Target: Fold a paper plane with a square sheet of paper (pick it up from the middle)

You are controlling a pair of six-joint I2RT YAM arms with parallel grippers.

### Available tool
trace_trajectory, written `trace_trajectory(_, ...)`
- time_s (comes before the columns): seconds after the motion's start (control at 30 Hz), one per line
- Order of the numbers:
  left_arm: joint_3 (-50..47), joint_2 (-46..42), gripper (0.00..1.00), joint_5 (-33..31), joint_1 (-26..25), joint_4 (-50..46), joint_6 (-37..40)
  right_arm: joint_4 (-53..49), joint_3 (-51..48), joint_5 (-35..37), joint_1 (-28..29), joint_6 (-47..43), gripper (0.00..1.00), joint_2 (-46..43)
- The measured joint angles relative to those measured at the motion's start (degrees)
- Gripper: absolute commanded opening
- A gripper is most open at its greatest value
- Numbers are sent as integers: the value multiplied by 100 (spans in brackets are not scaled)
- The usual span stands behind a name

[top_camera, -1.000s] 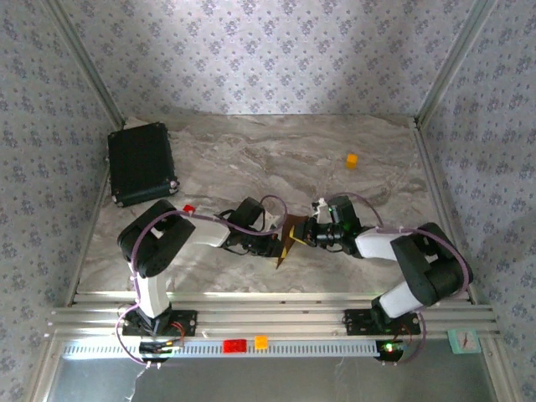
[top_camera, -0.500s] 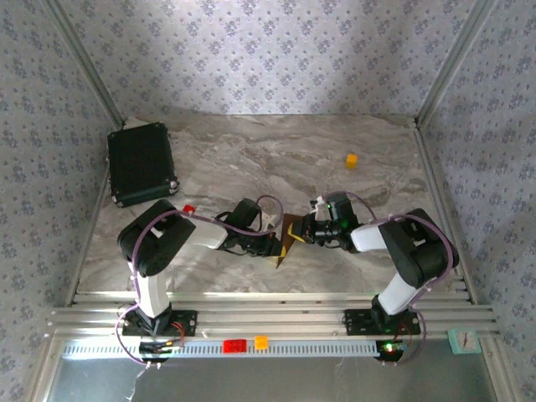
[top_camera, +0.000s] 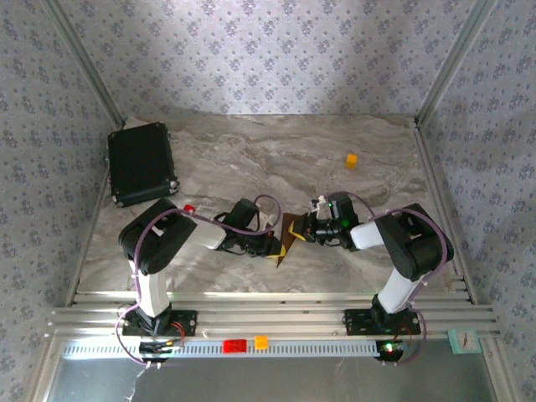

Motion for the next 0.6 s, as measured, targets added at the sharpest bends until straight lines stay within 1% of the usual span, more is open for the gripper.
trace_trajectory(0.37, 0, 37, 0, 76, 33, 37, -105, -203, 212, 31, 39, -31, 14, 155)
trace_trajectory(0.6, 7, 44, 0, 79, 33, 31, -105, -752, 385, 216, 83, -251, 14, 164)
